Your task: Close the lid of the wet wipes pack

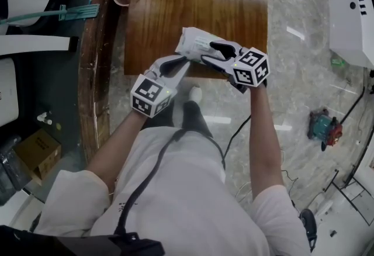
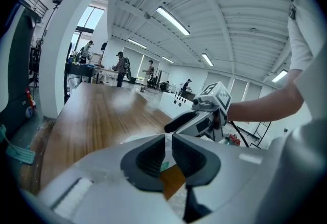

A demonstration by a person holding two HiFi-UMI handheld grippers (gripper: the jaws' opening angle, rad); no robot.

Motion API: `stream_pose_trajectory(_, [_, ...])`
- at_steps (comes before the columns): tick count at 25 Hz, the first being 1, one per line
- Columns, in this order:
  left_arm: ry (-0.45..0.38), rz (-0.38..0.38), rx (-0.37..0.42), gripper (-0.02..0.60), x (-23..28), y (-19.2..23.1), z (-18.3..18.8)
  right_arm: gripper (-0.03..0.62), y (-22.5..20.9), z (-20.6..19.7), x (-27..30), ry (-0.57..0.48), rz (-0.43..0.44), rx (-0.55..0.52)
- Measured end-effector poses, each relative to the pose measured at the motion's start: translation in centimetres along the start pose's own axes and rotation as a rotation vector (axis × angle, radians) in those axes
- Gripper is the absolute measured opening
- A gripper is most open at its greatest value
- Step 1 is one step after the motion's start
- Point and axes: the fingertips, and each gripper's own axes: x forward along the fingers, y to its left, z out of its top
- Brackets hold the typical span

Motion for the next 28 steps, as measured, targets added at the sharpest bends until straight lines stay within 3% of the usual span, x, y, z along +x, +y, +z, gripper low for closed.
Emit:
stream_pose_trajectory(8, [-0.004,0.002,0.006,0.051,-0.8,0.1,-0.2,0.238,1.2,-2.5,2.1,0.147,-0.019,-0.086])
stream_pose_trajectory(16, [-0.007,0.003,0.014,0.051,-1.7,0.5,0.1,0.242,1.1,-4.2,3.3,0.281,-0.097,-0.190])
stream_pose_trajectory(28, [-0.015,-0.003,0.017,0.049,-2.1,0.3,0.6,0.250,0.8,-5.2,3.9,0.335,-0.171,-0.218])
